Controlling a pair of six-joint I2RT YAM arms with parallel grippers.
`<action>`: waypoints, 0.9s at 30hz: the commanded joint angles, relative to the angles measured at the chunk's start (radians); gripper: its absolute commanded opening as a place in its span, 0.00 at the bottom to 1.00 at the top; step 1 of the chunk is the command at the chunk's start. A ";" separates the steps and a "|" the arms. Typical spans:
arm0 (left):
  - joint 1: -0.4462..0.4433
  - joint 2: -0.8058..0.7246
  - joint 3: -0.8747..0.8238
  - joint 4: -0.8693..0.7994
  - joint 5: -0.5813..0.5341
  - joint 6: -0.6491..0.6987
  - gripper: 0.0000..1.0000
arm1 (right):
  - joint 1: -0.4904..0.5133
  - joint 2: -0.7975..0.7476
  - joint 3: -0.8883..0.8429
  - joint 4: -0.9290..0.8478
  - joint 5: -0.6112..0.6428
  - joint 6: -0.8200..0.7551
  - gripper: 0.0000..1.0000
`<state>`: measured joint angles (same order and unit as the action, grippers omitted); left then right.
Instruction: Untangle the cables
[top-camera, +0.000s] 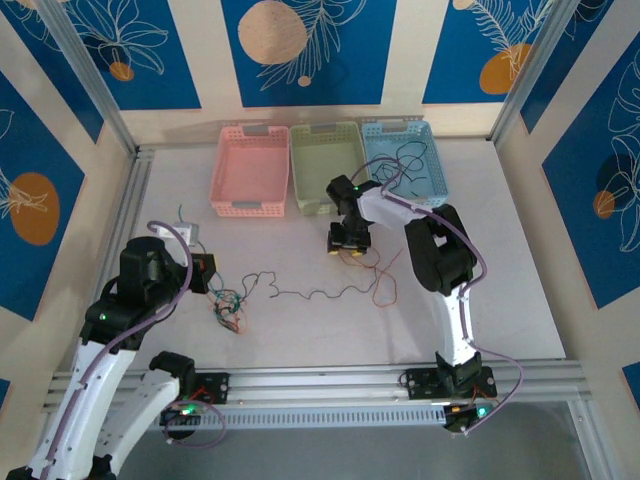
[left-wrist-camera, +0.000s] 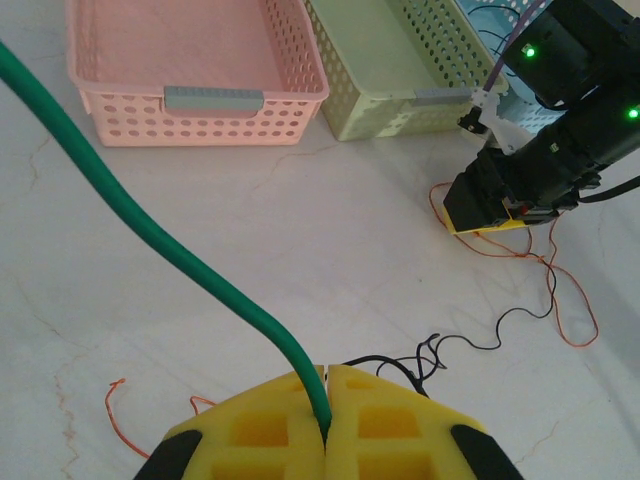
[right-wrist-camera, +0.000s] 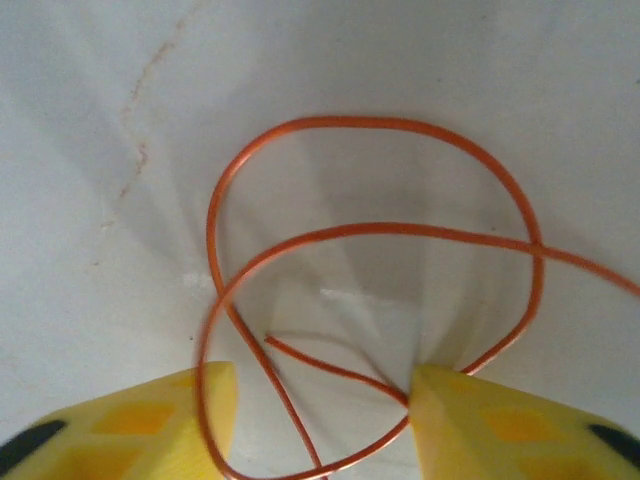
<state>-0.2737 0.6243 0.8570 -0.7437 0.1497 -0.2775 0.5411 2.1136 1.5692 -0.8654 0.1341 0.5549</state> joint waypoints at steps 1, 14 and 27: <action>0.016 -0.011 -0.004 0.018 0.022 0.025 0.00 | 0.040 0.046 0.017 -0.048 -0.007 -0.034 0.38; 0.018 -0.010 -0.006 0.021 0.026 0.026 0.00 | 0.089 -0.056 0.095 -0.086 0.119 -0.100 0.00; 0.018 -0.004 -0.006 0.021 0.031 0.026 0.00 | 0.061 -0.411 0.563 -0.024 0.088 -0.238 0.00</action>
<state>-0.2703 0.6239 0.8551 -0.7429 0.1574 -0.2771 0.6094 1.7348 2.0335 -0.9100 0.2569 0.3740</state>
